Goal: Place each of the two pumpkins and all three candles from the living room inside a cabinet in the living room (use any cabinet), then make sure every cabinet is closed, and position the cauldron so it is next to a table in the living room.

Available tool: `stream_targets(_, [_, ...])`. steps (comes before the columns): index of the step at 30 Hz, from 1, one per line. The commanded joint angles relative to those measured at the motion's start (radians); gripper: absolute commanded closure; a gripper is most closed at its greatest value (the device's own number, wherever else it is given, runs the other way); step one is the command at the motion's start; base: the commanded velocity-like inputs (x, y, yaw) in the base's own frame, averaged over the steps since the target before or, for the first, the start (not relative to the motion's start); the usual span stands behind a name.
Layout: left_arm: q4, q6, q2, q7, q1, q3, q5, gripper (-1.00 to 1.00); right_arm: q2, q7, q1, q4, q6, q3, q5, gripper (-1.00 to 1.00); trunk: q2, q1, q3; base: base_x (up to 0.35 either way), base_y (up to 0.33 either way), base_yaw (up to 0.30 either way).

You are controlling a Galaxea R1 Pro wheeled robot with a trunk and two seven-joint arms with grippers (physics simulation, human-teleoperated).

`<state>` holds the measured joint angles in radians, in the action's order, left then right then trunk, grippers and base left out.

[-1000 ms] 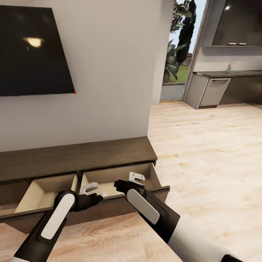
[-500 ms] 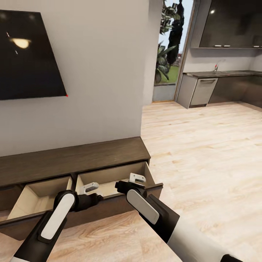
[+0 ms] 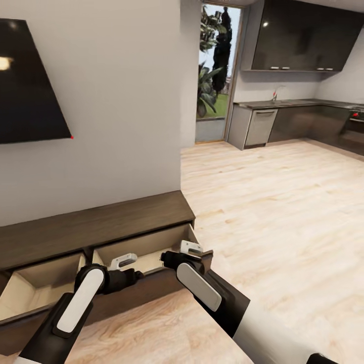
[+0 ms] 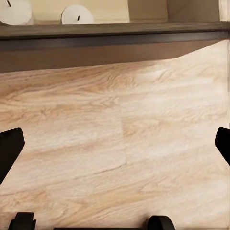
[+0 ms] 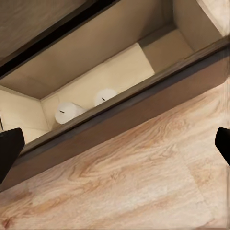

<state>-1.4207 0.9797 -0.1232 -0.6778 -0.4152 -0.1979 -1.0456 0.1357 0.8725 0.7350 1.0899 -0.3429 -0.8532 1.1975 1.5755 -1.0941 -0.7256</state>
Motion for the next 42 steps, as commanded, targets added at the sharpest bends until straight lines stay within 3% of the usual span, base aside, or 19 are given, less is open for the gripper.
stream_targets(1, [-0.001,0.0,-0.001,-0.01,-0.001,-0.002,-0.01,-1.0,-0.002,0.006,0.001,0.001,-0.004,-0.001,0.004,-1.0,0.001,0.0,0.0,-0.027,0.018,-0.267])
stream_targets(15, [-0.001,0.0,-0.001,-0.011,-0.001,-0.002,-0.01,-1.0,-0.051,0.013,0.001,-0.001,-0.005,0.0,0.005,-1.0,0.001,0.0,0.012,-0.084,0.02,-0.269])
stream_targets(30, [0.0,0.0,-0.002,-0.01,-0.001,-0.002,-0.01,-1.0,-0.075,0.017,0.001,-0.002,-0.006,0.0,0.006,-1.0,0.001,0.0,0.024,-0.05,0.021,-0.269])
stream_targets(33, [0.0,0.0,-0.002,-0.009,-0.001,-0.002,-0.01,-1.0,-0.111,0.016,0.001,-0.001,-0.005,0.0,0.04,-1.0,0.001,0.0,0.027,-0.003,0.002,-0.269])
stream_targets(36, [0.0,0.0,-0.001,-0.009,-0.001,-0.002,-0.01,-1.0,-0.117,0.016,0.001,-0.001,-0.003,0.0,0.072,-1.0,0.001,0.0,0.029,-0.001,0.0,-0.269])
stream_targets(42, [0.0,0.0,-0.001,-0.009,-0.001,-0.002,-0.01,-1.0,-0.12,0.016,0.001,-0.001,-0.002,0.0,0.085,-1.0,0.001,0.0,0.034,0.0,0.0,-0.269])
